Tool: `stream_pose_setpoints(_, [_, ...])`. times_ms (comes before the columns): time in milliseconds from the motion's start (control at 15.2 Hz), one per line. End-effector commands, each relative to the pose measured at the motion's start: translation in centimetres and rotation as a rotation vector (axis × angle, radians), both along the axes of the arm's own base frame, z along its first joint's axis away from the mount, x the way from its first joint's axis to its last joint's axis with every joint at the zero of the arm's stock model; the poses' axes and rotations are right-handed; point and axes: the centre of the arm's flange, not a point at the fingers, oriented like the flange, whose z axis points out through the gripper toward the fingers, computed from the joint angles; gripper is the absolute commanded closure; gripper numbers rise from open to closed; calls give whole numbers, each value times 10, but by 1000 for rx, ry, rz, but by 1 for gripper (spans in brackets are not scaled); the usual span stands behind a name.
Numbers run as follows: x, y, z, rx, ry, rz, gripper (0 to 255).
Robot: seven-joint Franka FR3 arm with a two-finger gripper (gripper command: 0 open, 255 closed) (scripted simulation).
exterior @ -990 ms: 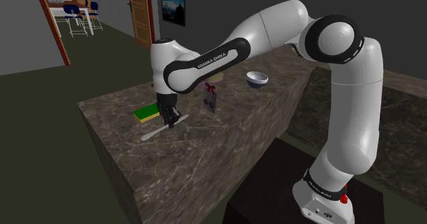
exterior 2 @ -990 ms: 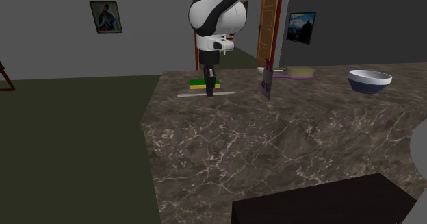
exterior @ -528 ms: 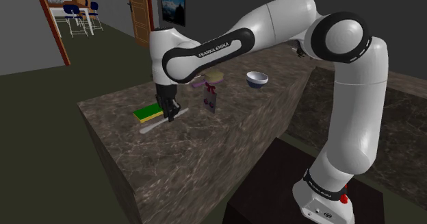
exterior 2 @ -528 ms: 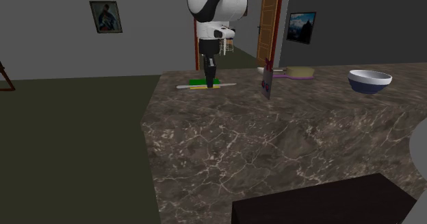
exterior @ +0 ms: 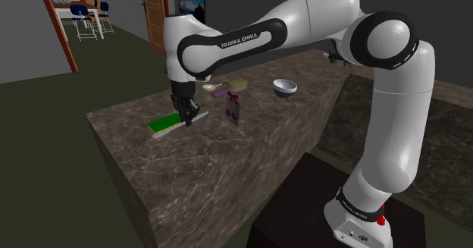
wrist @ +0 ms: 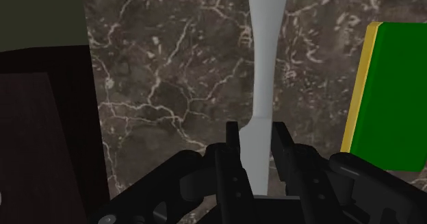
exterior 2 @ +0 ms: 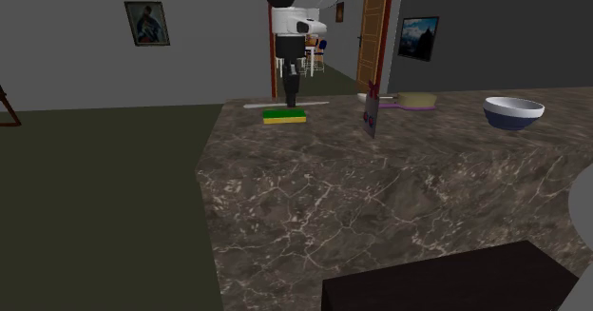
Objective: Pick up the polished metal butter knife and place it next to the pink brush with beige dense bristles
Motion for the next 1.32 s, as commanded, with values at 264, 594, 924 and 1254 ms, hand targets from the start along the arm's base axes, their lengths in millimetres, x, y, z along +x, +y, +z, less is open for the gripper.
stream_pose_setpoints(264, [-1,0,30,0,0,0,255])
stream_pose_setpoints(594, [27,-60,31,0,0,0,255])
stream_pose_setpoints(924, [55,-120,31,0,0,0,255])
stream_pose_setpoints(1254, [83,-180,31,0,0,0,255])
